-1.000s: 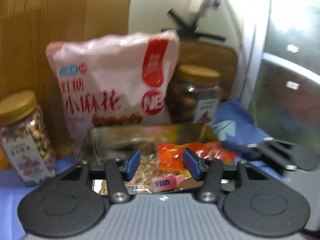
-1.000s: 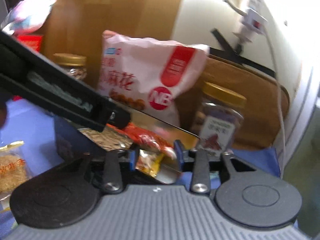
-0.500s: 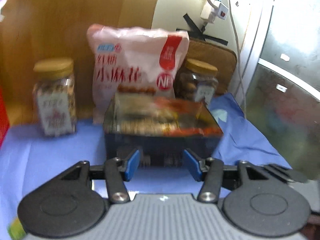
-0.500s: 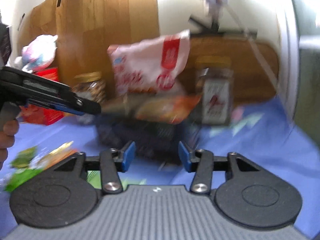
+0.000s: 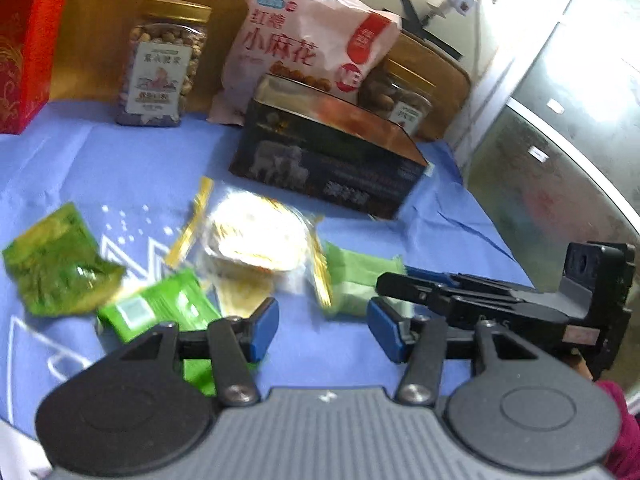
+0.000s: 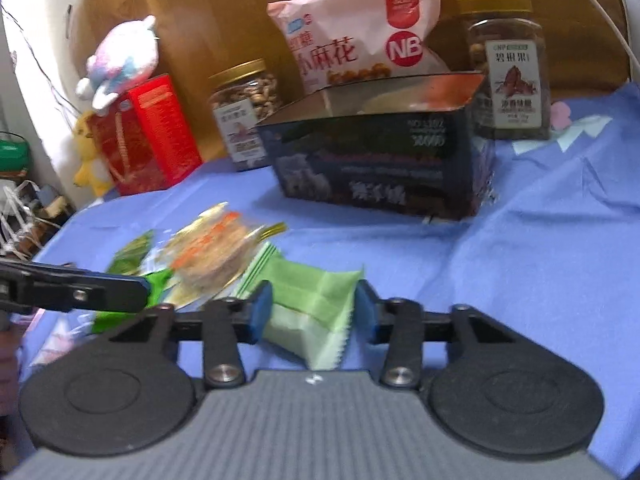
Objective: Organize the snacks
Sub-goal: 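Move the left tool to the pale green leaf-print cake packet and grasp it, then lower the green cake packet into the sheep tin and open the left tool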
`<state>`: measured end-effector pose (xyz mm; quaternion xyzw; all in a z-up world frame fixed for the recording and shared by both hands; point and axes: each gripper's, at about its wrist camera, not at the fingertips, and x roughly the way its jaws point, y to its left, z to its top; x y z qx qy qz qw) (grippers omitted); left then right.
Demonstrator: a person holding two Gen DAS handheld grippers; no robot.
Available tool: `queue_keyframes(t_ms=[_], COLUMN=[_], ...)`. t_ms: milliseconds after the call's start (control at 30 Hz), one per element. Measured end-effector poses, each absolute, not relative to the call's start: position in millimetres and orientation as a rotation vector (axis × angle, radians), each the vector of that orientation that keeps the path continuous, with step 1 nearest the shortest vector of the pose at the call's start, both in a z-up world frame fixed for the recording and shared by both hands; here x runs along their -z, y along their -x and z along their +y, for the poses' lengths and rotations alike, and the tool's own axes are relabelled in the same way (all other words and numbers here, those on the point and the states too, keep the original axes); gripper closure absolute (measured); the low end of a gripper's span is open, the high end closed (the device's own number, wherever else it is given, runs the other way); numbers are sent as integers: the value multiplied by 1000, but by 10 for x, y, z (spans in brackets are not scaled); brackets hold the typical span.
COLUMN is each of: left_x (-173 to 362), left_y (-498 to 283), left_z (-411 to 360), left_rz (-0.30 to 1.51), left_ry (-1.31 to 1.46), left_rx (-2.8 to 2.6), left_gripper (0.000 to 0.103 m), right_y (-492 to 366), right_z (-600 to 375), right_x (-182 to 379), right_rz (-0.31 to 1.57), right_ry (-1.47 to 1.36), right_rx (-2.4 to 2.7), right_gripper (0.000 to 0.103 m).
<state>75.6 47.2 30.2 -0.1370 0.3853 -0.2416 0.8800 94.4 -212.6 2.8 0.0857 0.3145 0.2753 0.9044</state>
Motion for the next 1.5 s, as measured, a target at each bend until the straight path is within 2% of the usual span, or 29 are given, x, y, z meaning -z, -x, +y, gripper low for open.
queue_keyframes(t_ms=[167, 300, 367, 400, 600, 633, 733, 1067, 1167, 1233, 1300, 1367, 1500], left_x=[-249, -250, -291, -313, -320, -313, -302, -175, -109, -49, -48, -66, -189], left_y=[-603, -545, -500, -466, -330, -317, -300, -335, -382, -420, -414, -399, -417], left_z=[331, 391, 491, 556, 758, 791, 872, 694, 602, 551, 515, 501, 483], left_rz=[816, 809, 785, 771, 761, 762, 761, 820, 846, 860, 862, 857, 834], left_ry=[268, 307, 337, 351, 367, 373, 391, 347, 333, 322, 304, 290, 291], left_rx=[562, 570, 567, 562, 509, 503, 496, 536, 536, 525, 523, 515, 544], left_gripper=[53, 53, 53, 51, 48, 48, 48, 48, 49, 58, 64, 64, 64], right_y=[-438, -92, 37, 84, 206, 217, 205, 49, -71, -134, -122, -89, -55], right_z=[-1983, -1728, -1623, -1582, -1349, -1314, -1296, -1528, -1498, -1450, -1433, -1435, -1557], right_x=[-97, -126, -120, -113, -17, 3, 8, -47, 29, 93, 95, 90, 20], right_rz=[523, 398, 351, 335, 347, 359, 372, 461, 520, 558, 550, 534, 500], right_ry=[-41, 191, 279, 313, 400, 413, 423, 256, 233, 220, 209, 210, 159], right_rx=[-561, -573, -604, -624, -772, -787, -800, -763, -782, -799, -823, -802, -785], right_gripper=[83, 87, 94, 94, 92, 88, 64, 46, 45, 46, 54, 67, 72])
